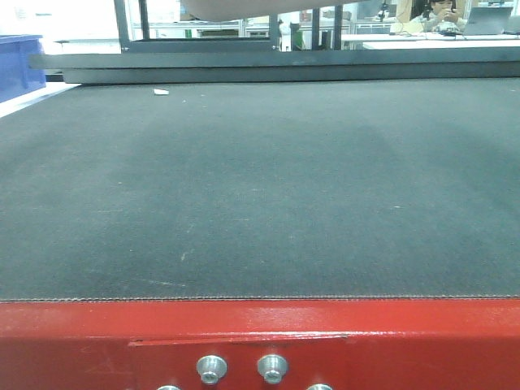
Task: Grab white bin and place on right shelf
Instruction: 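Hold the bin raised with both grippers while backing away, then hold the bin with both grippers while turning toward the shelves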
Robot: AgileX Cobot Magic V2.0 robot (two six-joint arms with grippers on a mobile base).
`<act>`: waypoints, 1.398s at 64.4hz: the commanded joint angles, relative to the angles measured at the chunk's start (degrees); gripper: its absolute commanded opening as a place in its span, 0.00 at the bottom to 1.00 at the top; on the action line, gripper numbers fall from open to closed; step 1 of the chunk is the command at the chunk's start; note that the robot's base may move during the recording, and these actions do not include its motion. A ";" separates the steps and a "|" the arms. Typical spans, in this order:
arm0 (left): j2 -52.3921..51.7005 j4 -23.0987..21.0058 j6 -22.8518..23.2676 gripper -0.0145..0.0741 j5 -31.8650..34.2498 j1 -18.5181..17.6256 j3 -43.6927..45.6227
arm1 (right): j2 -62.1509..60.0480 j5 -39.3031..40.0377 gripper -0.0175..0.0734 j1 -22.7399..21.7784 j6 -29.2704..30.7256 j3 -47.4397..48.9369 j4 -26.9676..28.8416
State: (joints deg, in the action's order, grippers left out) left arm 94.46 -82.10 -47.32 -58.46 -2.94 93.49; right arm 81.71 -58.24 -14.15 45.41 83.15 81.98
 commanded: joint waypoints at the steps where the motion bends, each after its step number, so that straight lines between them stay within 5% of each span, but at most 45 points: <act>1: -3.14 -6.61 -2.75 0.02 -16.52 -4.59 1.94 | -2.80 -15.55 0.26 2.77 0.57 1.58 6.99; 90: -3.14 -6.61 -2.75 0.02 -16.52 -4.59 1.94 | -2.80 -15.55 0.26 2.77 0.57 1.58 6.99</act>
State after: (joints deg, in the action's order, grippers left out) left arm 94.46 -82.10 -47.32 -58.46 -2.94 93.49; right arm 81.71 -58.24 -14.15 45.41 83.15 81.98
